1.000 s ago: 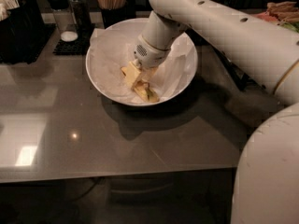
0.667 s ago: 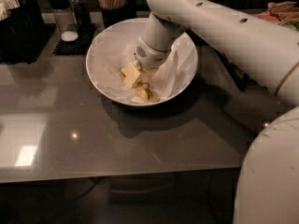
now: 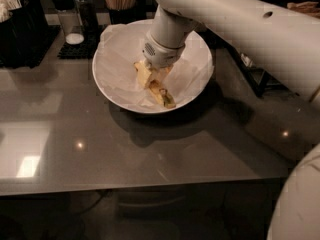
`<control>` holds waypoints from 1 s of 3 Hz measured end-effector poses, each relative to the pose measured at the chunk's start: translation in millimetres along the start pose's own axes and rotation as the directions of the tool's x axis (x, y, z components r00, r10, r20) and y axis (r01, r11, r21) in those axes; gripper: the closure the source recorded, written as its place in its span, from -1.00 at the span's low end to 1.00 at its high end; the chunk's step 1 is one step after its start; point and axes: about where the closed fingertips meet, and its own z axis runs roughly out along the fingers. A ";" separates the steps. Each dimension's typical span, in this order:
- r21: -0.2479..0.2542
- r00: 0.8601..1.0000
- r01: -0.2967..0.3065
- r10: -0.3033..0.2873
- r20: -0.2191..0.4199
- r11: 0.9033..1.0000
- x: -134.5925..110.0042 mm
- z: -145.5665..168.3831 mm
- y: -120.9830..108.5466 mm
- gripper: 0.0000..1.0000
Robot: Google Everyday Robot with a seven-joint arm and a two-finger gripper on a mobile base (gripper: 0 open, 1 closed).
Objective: Pick banana from white bowl
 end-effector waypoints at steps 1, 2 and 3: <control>0.079 0.999 -0.009 0.005 0.054 0.997 -4.4 -31.5 -5.5 1.00; 0.099 0.998 -0.008 0.001 0.070 0.995 -5.3 -39.9 -6.6 1.00; 0.113 0.996 -0.004 -0.005 0.085 0.994 -6.7 -48.5 -7.8 1.00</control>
Offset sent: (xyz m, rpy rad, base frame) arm 0.0030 -0.0289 0.0847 -0.0507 -0.2237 -0.0770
